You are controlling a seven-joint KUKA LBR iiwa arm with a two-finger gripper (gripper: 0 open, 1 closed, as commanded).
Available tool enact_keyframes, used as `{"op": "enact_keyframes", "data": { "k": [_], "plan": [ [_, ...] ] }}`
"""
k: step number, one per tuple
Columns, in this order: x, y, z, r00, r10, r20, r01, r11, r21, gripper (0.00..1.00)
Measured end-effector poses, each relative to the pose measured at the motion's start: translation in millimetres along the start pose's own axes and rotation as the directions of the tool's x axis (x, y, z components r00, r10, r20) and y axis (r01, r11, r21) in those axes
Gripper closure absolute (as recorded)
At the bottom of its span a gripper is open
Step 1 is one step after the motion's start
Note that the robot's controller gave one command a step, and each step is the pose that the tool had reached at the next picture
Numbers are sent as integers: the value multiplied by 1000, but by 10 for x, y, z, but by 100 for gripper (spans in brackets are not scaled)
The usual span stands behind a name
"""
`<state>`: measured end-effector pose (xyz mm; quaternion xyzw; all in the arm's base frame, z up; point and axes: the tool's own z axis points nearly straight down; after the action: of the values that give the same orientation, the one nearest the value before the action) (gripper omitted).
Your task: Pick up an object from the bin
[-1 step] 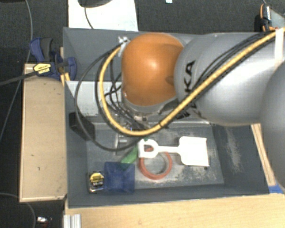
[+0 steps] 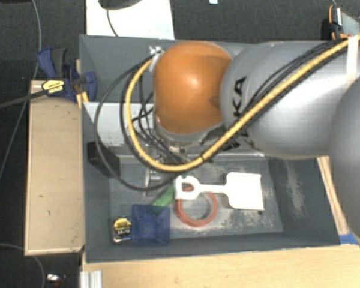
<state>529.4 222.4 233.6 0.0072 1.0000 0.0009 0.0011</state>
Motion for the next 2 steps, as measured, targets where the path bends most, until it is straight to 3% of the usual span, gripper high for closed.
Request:
{"op": "enact_keyframes", "data": {
  "k": [1,2],
  "plan": [
    [516,-221,859,999,-44,-8,44,999,3,0],
    [397,-556,972,997,-70,15,71,997,-4,0]
  ]
}}
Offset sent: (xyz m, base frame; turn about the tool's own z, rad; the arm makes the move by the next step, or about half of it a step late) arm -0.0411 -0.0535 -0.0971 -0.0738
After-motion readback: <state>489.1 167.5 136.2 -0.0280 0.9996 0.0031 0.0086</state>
